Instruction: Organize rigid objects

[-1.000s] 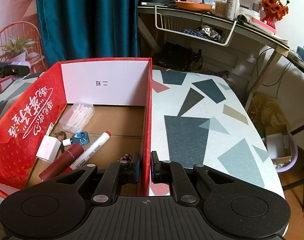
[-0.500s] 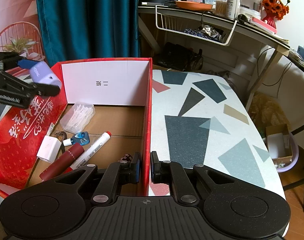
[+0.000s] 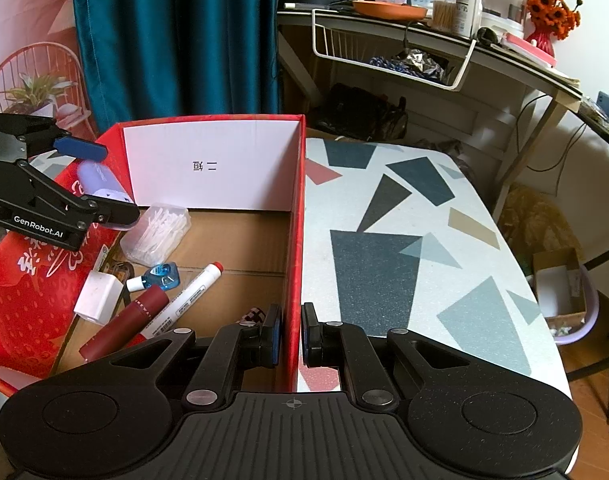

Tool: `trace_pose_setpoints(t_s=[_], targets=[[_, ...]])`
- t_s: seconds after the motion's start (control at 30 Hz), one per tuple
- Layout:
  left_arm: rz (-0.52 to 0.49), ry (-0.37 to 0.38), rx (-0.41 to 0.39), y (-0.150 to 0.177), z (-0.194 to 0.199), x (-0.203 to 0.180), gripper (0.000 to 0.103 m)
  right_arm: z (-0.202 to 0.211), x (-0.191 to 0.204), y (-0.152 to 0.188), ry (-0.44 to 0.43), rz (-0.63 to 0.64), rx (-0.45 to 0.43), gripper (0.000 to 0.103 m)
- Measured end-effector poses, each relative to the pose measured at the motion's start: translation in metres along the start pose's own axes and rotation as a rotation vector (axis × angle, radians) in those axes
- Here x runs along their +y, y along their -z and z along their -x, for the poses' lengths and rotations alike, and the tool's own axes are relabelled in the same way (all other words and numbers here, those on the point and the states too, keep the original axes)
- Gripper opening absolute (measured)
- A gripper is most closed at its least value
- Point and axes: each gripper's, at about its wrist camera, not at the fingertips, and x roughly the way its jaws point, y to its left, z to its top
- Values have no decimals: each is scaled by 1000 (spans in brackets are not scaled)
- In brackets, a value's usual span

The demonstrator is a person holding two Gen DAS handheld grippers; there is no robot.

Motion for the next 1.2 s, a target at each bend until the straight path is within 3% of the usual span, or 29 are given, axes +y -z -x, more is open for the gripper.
trace_pose_setpoints(t_s=[0.47,0.67,0.8,0.9,1.0,1.1,1.2], targets=[[201,-33,-46,-10,24,30,101,-1,-2,0,-6,-13,3,9],[281,-99,-35,-6,38,42,103,1,-6,-8,-23,-39,-9,15],[333,-171,-57,-3,57,49,103,8,-5,-18,-29,-37,-35,36],[396,-217,-63,-1,74,55,103,15,-4,-27,-46,-41,-57,58],[451,-261,-72,1,96,59,103,25,-2,-36,-69,-50,-81,72],[497,-321,-93,4,122,60,103,36,0,-44,-100,-67,-103,94],[538,-393,-106,7,150,58,103,52,3,-52,-142,-84,-138,102]])
